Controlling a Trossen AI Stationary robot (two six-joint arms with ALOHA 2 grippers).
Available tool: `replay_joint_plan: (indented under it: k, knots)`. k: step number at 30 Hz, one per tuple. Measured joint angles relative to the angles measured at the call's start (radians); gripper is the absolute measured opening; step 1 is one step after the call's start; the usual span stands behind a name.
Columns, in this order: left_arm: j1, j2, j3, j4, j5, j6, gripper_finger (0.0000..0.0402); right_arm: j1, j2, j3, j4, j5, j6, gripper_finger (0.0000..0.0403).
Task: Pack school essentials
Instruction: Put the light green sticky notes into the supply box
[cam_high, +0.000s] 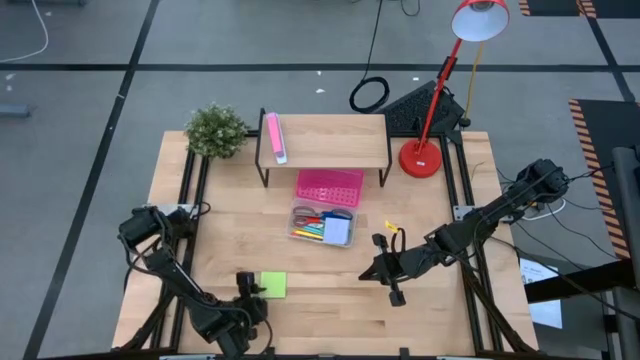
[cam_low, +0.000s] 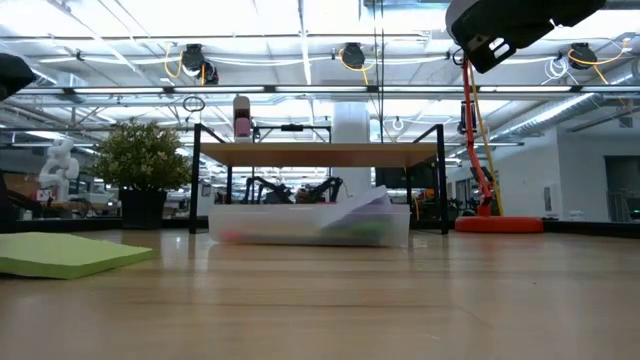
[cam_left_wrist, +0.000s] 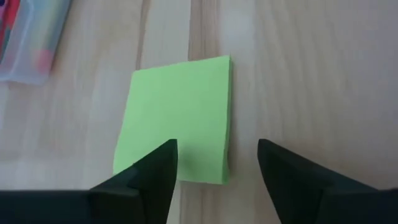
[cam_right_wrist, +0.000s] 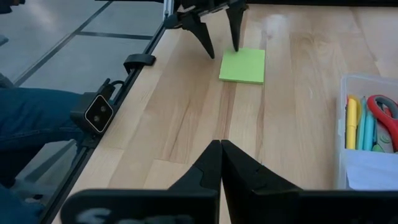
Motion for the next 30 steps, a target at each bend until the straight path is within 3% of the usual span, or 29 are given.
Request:
replay_joint_plan:
  k: [5, 10, 30]
  knots:
    - [0.017, 0.041, 0.004, -0.021, -0.002, 0.017, 0.0227, 0.0, 0.0, 0.0, 0.0, 0.0, 0.003, 0.0]
    - [0.022, 0.054, 0.005, -0.077, 0.012, -0.085, 0.0219, 0.003, 0.0, 0.0, 0.0, 0.0, 0.003, 0.0]
    - [0.025, 0.059, 0.03, -0.184, 0.06, 0.041, 0.0029, 0.006, 0.0, 0.0, 0.0, 0.0, 0.001, 0.0]
